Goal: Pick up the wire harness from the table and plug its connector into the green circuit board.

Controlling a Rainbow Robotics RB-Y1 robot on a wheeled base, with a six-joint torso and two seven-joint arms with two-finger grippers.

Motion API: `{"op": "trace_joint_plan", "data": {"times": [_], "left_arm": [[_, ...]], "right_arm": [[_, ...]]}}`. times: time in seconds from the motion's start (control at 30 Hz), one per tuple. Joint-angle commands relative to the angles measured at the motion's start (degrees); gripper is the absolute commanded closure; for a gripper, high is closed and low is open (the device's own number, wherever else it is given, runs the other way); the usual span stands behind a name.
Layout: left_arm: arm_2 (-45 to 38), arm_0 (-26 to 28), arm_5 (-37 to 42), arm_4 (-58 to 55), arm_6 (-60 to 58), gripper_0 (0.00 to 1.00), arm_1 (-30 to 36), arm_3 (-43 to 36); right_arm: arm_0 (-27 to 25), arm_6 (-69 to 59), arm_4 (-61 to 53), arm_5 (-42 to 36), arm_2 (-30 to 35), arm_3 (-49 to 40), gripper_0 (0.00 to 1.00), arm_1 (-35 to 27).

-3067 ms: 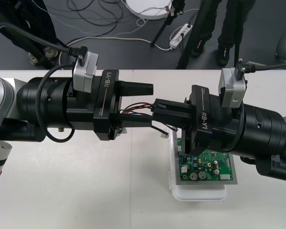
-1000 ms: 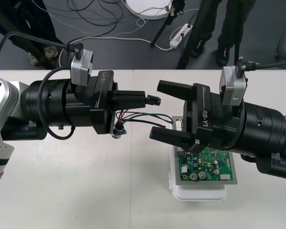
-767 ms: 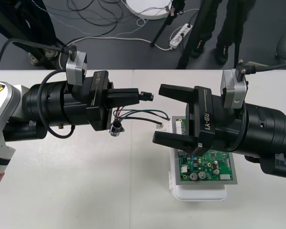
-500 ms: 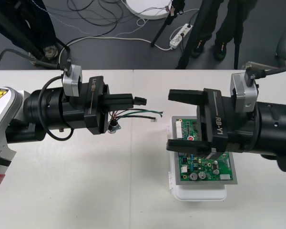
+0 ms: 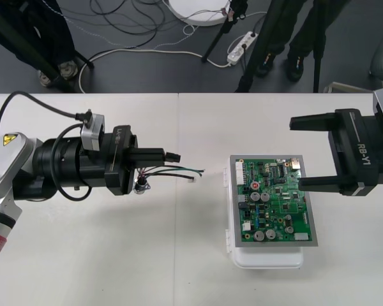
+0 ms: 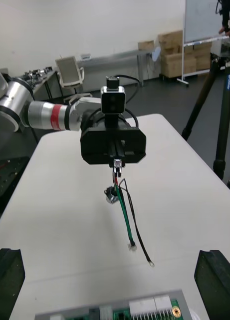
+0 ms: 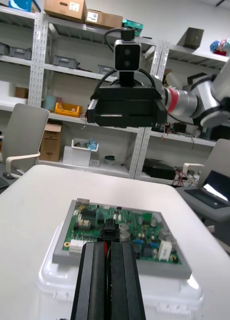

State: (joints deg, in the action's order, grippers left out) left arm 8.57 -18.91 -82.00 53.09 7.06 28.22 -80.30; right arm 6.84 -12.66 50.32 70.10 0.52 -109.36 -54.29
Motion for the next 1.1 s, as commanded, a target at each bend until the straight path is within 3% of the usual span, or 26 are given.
{"op": "trace_joint_plan", "data": {"times": [0.03,0.3,0.63,1.1], "left_arm": [[-1.28,-1.83,-7.73,-1.06,7.44,1.0,-1.23,5.15],[-0.22,-4.38,-8.0,-1.06,15.61,1.0,-4.05,16.49],[7.43,-6.31,-8.0,-4.84,24.31,1.0,-5.45,24.49],[12.52,-7.19,-8.0,-5.01,30.56,1.0,-9.06,26.51]], "right_arm": [[-0.77,-5.44,6.55,3.82,6.07,1.16,0.0,-2.75],[-0.95,-12.39,22.02,12.43,11.96,1.34,0.0,-2.75],[-0.95,-11.86,38.72,19.64,12.58,-0.86,0.0,-2.75],[-0.95,-11.51,58.41,19.9,7.48,-8.15,0.0,-1.78]]}}
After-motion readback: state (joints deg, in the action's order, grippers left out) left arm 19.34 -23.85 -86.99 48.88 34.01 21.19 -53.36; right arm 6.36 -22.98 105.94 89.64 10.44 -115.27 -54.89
